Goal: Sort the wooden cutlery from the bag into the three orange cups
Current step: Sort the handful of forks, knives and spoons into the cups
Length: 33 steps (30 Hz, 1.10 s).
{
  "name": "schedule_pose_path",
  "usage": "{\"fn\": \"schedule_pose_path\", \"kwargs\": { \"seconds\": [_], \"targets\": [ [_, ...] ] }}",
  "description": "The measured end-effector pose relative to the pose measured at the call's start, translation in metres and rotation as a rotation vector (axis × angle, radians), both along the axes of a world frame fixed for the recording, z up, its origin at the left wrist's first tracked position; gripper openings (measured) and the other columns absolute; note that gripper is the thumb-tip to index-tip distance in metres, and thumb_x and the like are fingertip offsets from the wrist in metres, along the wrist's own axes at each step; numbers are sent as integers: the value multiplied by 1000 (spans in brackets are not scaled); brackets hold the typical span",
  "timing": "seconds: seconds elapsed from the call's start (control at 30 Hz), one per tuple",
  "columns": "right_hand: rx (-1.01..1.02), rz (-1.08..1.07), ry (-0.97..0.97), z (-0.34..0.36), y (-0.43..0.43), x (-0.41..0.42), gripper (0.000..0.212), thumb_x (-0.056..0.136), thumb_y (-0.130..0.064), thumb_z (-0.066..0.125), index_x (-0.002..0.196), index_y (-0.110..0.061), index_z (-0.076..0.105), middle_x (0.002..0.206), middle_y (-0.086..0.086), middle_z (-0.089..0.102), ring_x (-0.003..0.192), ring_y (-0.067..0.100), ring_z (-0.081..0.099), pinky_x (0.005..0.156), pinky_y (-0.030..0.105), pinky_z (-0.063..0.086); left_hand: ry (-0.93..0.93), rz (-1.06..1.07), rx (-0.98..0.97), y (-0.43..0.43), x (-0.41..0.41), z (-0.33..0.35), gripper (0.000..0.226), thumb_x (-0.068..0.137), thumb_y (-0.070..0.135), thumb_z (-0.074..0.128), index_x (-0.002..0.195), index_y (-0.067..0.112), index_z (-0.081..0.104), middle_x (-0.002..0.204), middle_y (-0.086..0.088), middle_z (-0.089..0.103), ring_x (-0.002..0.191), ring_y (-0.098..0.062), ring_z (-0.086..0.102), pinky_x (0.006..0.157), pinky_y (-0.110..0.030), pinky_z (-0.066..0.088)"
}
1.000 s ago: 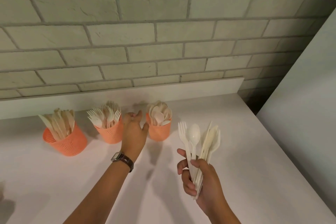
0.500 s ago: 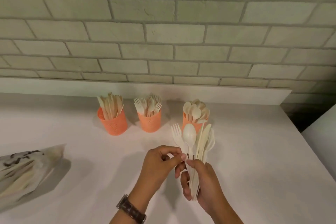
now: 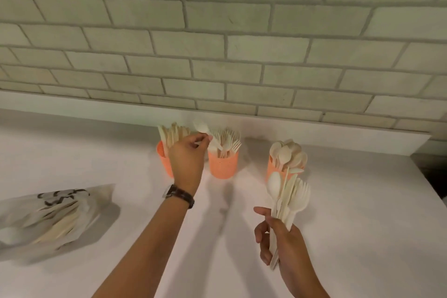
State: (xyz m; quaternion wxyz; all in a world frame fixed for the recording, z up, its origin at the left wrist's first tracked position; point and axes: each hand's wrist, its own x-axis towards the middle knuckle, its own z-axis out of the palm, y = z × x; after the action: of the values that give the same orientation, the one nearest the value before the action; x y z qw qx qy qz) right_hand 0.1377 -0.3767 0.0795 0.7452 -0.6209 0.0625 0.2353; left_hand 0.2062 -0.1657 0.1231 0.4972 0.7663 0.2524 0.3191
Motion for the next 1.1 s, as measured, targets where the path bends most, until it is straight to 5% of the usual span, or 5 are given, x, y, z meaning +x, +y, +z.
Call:
{"fn": "schedule_pose_path", "kwargs": {
  "seconds": [0.13,0.23,0.43,0.7,1.1],
  "targets": [
    [63,-28,95,2,-2,3,28,95,-7,39,104,-8,65,55,10,49,29,14,26,39,17,21,248,-143,164,-3,26,-35,15,85,18,63,87,10,75,84,-3,73,74,-17,63,67,-24,46],
    [93,-36,109,7,-5,5,28,89,0,44,106,-8,64,55,9,47,31,13,23,40,17,20,334,-185,256,-6,28,-52,17,87,19,58,86,15,74,85,2,70,68,-13,58,53,-15,38],
    [92,-25,65,15,-6,6,27,85,7,52,103,-6,66,54,8,48,33,13,27,38,19,24,109,-194,-50,-35,-11,-33,12,80,15,70,88,24,67,73,8,60,51,-5,45,55,-10,37],
    [171,141,33,22,-4,-2,15,90,-5,55,78,5,56,46,3,52,32,12,30,39,19,27,277,-613,-311,-84,-70,-11,5,73,20,76,78,22,74,60,6,69,47,-6,48,57,-10,40],
    [22,-21,-18,10,-25,3,20,94,-16,50,108,-11,64,70,14,66,32,20,41,37,22,35,-49,-309,-364,-63,-13,8,13,77,10,73,70,20,67,62,10,64,53,4,55,58,-8,45]
  ]
}}
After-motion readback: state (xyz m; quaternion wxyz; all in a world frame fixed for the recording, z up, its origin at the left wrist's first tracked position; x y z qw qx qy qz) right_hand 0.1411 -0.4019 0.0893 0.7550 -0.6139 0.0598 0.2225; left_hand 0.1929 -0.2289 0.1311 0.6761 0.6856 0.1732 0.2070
